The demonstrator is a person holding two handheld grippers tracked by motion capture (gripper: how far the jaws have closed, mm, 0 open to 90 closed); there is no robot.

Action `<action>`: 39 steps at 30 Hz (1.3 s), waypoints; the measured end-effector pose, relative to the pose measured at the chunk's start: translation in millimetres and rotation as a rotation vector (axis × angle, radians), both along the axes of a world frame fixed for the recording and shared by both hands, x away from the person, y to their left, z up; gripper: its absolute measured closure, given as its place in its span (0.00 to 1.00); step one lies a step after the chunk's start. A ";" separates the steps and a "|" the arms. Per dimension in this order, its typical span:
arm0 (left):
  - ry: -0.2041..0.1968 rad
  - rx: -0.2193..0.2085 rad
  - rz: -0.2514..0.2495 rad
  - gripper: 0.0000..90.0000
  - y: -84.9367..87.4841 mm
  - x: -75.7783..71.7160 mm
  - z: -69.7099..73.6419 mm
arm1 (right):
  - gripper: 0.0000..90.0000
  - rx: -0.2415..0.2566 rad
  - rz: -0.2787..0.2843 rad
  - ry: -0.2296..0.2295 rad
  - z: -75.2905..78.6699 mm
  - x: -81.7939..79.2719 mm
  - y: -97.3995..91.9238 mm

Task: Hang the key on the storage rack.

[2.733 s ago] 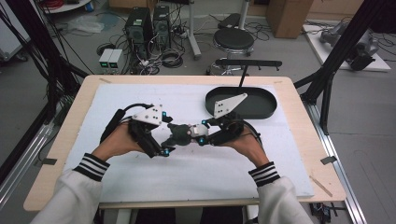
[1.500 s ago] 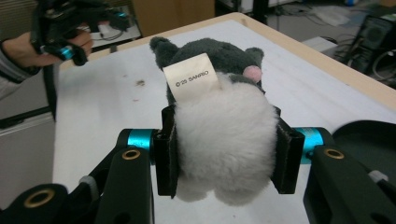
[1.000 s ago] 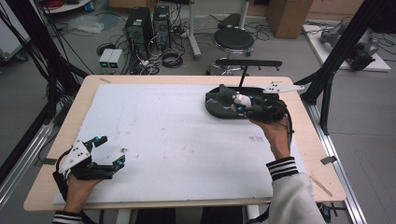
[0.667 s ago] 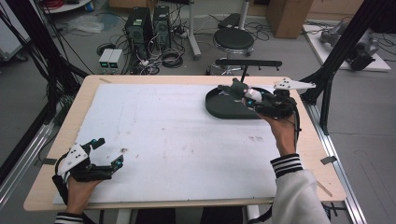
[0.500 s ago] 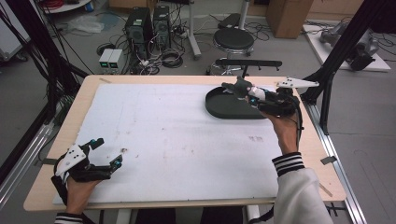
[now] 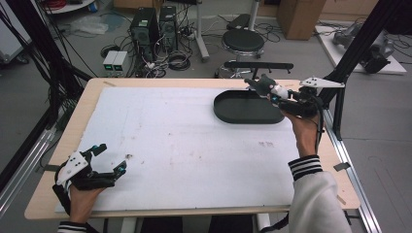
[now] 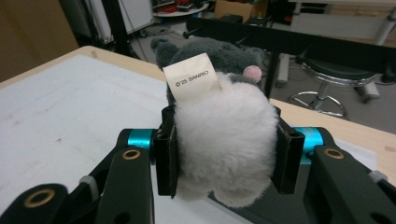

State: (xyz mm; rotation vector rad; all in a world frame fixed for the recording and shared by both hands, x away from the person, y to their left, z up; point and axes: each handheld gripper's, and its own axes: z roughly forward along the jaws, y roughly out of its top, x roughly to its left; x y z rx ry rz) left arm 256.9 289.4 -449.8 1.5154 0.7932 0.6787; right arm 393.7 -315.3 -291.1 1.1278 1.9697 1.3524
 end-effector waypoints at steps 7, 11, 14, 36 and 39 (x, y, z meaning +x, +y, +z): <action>-0.014 0.002 0.008 0.02 -0.5 -1.3 -0.4 | 0.60 -0.002 -0.045 -0.015 4.4 2.6 -7.3; -0.024 0.002 0.011 0.02 -0.8 -2.2 -0.7 | 0.60 -0.006 -0.074 -0.025 7.4 4.7 -11.1; -0.037 -0.010 0.015 0.02 0.2 -3.8 -1.2 | 0.60 -0.012 -0.104 -0.026 9.3 7.1 -15.3; -0.051 -0.016 0.023 0.02 1.1 -5.5 -1.9 | 0.60 -0.012 -0.224 -0.041 10.5 28.0 -24.2; -0.049 -0.016 0.024 0.02 1.1 -5.4 -1.8 | 0.60 -0.020 -0.230 -0.046 12.5 30.9 -23.5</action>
